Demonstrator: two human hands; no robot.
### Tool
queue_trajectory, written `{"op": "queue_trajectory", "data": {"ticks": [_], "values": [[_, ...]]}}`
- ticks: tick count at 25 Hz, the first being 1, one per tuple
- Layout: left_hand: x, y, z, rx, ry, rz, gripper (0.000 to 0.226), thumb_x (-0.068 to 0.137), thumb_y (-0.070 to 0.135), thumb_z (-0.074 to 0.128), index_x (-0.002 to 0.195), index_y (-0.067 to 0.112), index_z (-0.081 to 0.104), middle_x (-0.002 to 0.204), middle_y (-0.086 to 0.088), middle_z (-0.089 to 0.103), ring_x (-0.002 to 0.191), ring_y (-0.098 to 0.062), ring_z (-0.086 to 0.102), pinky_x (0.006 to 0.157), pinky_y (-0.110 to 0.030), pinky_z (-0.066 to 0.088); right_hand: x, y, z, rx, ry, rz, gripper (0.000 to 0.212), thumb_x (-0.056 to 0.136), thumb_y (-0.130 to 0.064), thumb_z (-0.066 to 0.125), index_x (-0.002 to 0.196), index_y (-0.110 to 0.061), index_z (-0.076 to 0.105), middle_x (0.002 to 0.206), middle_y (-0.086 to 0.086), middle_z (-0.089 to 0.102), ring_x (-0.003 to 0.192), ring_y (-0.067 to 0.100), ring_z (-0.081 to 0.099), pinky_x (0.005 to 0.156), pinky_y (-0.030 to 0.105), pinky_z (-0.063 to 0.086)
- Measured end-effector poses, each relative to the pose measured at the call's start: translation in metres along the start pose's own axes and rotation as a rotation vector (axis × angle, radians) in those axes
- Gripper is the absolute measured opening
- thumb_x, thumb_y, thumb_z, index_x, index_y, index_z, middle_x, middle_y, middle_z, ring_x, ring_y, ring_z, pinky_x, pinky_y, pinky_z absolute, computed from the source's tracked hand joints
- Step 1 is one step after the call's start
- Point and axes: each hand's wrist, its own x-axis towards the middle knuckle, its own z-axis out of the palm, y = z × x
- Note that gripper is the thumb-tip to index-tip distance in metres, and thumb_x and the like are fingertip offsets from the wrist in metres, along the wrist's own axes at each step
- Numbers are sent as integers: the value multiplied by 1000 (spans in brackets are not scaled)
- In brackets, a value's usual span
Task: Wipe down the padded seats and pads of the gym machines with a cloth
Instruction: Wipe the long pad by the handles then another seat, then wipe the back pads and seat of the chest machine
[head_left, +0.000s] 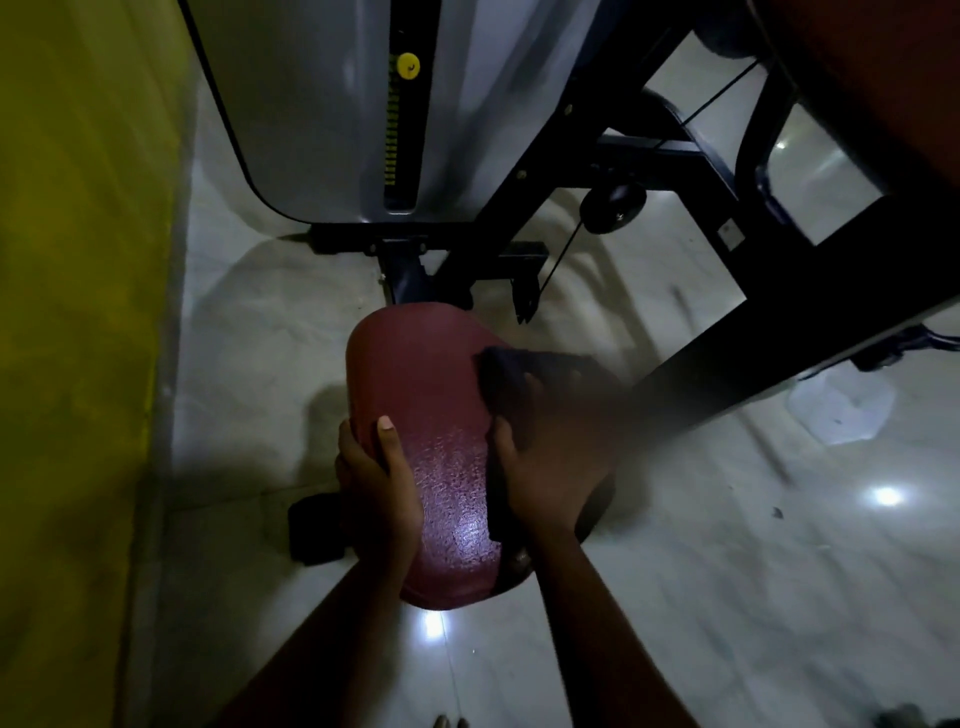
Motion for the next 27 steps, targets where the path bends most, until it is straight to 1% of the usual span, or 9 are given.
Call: {"op": "queue_trajectory", "data": {"ticks": [2,4,8,12,14,17,19,21,27], "values": [[2,0,1,-5,7,2,61,94,51,36,141,12,38,134,-19,51,121,-37,50,98,-41,37,-20,2,-2,136,-15,303,60,82,-55,52,137,-33,44,143,16,41,112,43,50,86,49,46],[1,0,2,-11,17,-4,65,92,53,36,140,9,40,132,-22,52,118,-39,51,95,-41,39,-42,5,-5,286,-159,548,65,88,-54,49,145,-30,29,134,21,47,112,40,52,90,44,45],[4,-1,2,-2,-22,-14,59,95,48,35,140,9,39,132,-24,50,118,-40,50,95,-41,39,-80,12,-14,566,-226,809,53,93,-51,41,138,-23,42,123,15,58,113,34,53,93,38,39],[4,-10,-15,-93,-207,-36,53,100,39,32,144,10,33,140,-22,45,126,-37,45,105,-39,36,-120,3,-36,632,-297,799,47,95,-45,41,135,-19,39,114,16,60,108,34,56,87,35,39],[-11,-17,-40,-89,-297,-105,50,101,39,29,142,11,38,140,-17,48,127,-33,46,105,-35,33,-140,-1,-56,667,-361,765,45,95,-42,45,133,-18,40,113,12,61,105,31,57,84,32,40],[-40,-26,-86,-170,-383,-232,43,101,34,34,132,9,49,134,-16,53,121,-28,51,107,-37,36,-168,-6,-105,739,-489,690,29,94,-40,49,121,-28,46,102,4,64,89,19,60,72,27,42],[-60,-17,-121,-198,-449,-289,46,99,35,38,139,12,42,141,-13,48,125,-26,48,110,-41,34,-178,-11,-145,787,-529,642,24,94,-42,49,117,-34,48,93,-1,64,81,11,60,66,26,43],[-82,2,-151,-187,-491,-328,49,99,35,39,143,16,35,145,-8,41,131,-25,42,110,-37,32,-182,-13,-181,822,-528,618,29,94,-44,48,121,-32,48,94,0,64,82,15,60,68,28,44],[-184,71,-202,-197,-728,-276,46,98,32,41,142,17,37,148,-6,37,135,-20,35,104,-30,26,-195,14,-278,909,-412,697,38,95,-44,45,128,-27,44,106,-1,59,93,19,56,70,26,42]]}}
